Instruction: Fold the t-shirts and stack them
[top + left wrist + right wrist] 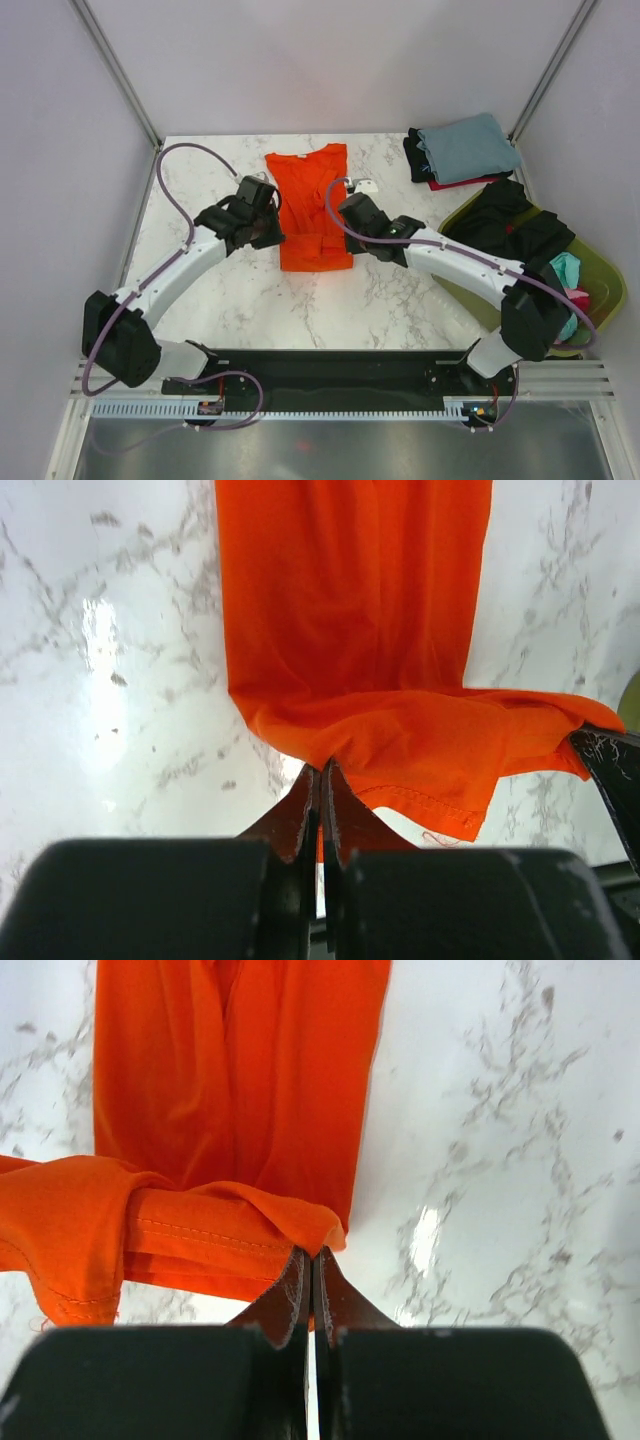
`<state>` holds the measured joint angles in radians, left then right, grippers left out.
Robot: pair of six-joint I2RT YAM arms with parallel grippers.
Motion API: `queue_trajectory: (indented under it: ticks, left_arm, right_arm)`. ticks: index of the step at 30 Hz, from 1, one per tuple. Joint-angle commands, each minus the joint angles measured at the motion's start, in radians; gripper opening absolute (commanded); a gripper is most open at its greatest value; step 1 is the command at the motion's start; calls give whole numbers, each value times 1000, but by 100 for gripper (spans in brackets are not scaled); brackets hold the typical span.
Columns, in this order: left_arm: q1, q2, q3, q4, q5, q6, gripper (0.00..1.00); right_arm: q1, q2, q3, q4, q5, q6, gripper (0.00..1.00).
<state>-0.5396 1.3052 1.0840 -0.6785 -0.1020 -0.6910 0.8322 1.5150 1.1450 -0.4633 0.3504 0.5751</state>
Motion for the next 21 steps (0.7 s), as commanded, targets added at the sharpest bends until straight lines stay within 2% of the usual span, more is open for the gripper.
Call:
queue_trajectory:
  ticks: [1,11,14,16,17,19,20,21]
  left_arm:
    - [58,92,111,13,16,105,2]
    - [190,383,356,8,96,156,2]
    - [224,492,427,7,159,171,2]
    - [248,558,467,5,180,177,2]
    - [266,627,511,5,212,180,2]
    - [286,705,571,-15,244,189,20]
    - [300,802,664,-33,307,194,32]
    - [322,847,724,-61,326,197,39]
  right_arm:
    - [-45,79,119,-14,-16,-107,0]
    - [-163,361,377,-40,-90,-176,0]
    - [-195,442,443,-49,-106,-178,0]
    - [-214,488,493,-52,-131,-178,3]
    - [-237,540,515,-60,-145,-182,10]
    - [-260,603,614,-78,-189,-195,27]
    - [-286,673,662,-119,-191,-196,50]
    - [-298,709,774,-136,-198,-211,59]
